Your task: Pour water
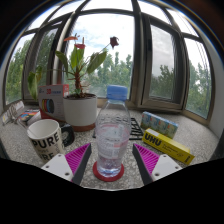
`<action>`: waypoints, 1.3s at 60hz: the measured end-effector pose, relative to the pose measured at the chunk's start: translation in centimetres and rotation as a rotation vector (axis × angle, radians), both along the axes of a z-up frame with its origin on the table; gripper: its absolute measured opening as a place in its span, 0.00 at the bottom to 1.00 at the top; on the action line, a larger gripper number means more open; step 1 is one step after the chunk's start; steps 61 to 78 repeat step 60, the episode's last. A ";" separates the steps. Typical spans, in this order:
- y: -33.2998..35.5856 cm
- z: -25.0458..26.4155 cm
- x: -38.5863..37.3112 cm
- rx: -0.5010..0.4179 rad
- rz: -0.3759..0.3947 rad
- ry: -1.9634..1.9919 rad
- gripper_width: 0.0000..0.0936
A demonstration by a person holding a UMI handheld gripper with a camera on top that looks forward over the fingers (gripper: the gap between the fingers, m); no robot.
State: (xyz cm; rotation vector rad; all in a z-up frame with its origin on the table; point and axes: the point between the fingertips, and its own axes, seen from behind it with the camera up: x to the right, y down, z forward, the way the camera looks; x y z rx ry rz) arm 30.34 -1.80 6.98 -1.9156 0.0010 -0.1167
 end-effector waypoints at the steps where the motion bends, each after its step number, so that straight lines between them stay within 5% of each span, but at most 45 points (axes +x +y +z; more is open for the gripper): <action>1: -0.5 0.5 -0.1 0.002 -0.003 -0.009 0.91; 39: -21.7 7.9 -3.8 -0.103 -0.157 -0.011 0.91; 78: -24.1 8.0 -4.3 -0.113 -0.186 0.006 0.92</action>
